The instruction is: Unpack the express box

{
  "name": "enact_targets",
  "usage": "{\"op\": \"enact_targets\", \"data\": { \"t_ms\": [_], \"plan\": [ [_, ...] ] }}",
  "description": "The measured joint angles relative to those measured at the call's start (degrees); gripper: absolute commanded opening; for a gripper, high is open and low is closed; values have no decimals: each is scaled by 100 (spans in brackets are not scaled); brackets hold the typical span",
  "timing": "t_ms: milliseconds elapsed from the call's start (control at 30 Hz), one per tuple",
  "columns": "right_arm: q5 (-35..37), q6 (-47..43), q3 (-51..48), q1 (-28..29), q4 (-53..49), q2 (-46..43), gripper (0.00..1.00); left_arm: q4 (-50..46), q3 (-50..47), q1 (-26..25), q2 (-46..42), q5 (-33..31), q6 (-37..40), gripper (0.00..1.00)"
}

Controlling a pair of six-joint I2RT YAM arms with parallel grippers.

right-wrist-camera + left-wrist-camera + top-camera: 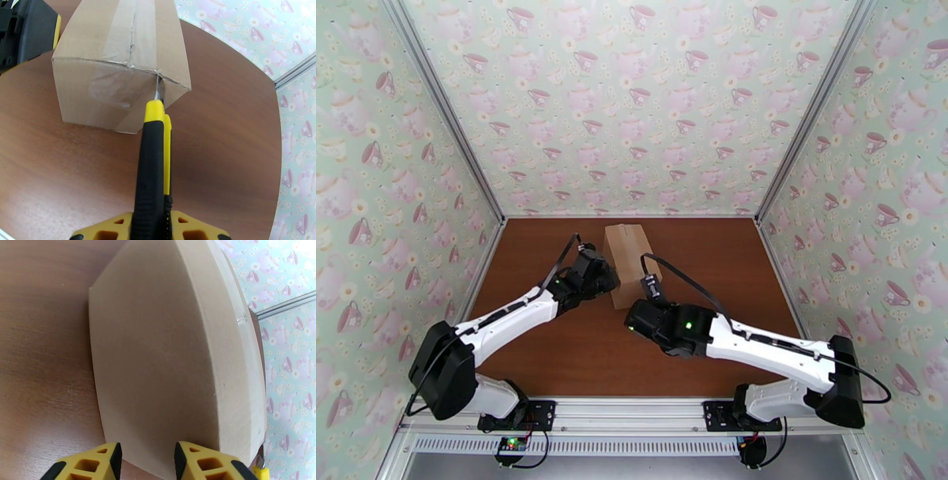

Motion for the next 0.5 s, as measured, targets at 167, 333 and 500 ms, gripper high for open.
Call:
{"op": "enact_targets", "data": {
  "t_ms": [167, 333, 500],
  "plan": [
    [-127, -9, -144, 7, 55, -164, 0, 2, 0, 59, -26, 2, 66, 43],
    [-234, -44, -216, 7, 76, -337, 0, 7, -17, 68, -55, 4, 79, 43],
    [-402, -109, -221, 7, 44, -520, 0, 42, -256, 68, -251, 4, 61, 43]
  ]
}}
